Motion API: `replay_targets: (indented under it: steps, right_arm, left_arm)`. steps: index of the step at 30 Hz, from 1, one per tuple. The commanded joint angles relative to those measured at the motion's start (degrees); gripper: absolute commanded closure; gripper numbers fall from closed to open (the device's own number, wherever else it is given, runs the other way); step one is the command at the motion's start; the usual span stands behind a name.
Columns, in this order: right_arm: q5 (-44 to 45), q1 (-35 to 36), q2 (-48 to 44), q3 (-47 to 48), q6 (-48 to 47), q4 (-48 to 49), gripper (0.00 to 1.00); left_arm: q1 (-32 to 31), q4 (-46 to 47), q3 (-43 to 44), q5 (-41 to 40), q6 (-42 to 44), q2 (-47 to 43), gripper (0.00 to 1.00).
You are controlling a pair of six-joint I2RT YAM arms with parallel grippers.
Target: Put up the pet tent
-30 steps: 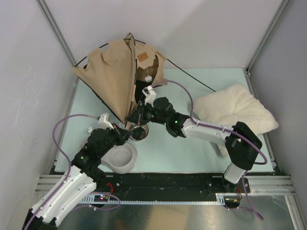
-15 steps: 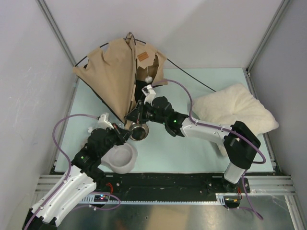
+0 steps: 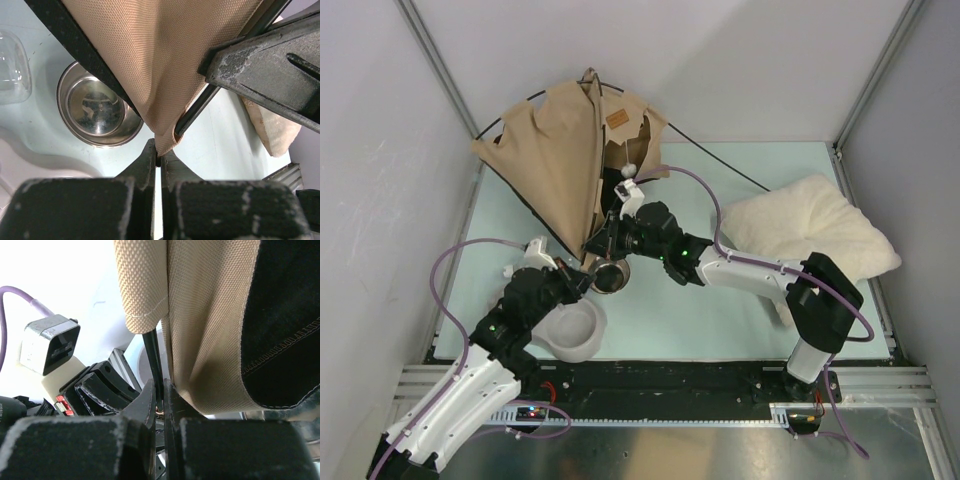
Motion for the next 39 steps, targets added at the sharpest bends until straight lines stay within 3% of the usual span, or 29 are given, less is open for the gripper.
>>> replay_targets:
  steps: [1, 13, 26, 39]
  right_arm:
    - [13.2, -3.2, 0.4, 4.3, -2.9, 7.1, 1.00]
    - [15.0, -0.4, 1.3, 4.3, -9.2, 5.9, 1.00]
    - [16.7, 0.2, -2.0, 3.4, -15.0, 0.7, 1.00]
    - [14.3, 3.7, -0.2, 3.4, -15.7, -0.1, 1.00]
  left_arm:
    - [-0.4, -11.1, 0.3, 3.6, 1.1, 0.6, 1.00]
    - [-0.4, -11.4, 2.8, 4.2, 2.5, 2.5, 1.00]
    - [-0.4, -14.8, 6.2, -0.8, 6.4, 6.4, 1.00]
    - [-0.4, -15.3, 11.7, 2.2, 11.1, 8.2, 1.00]
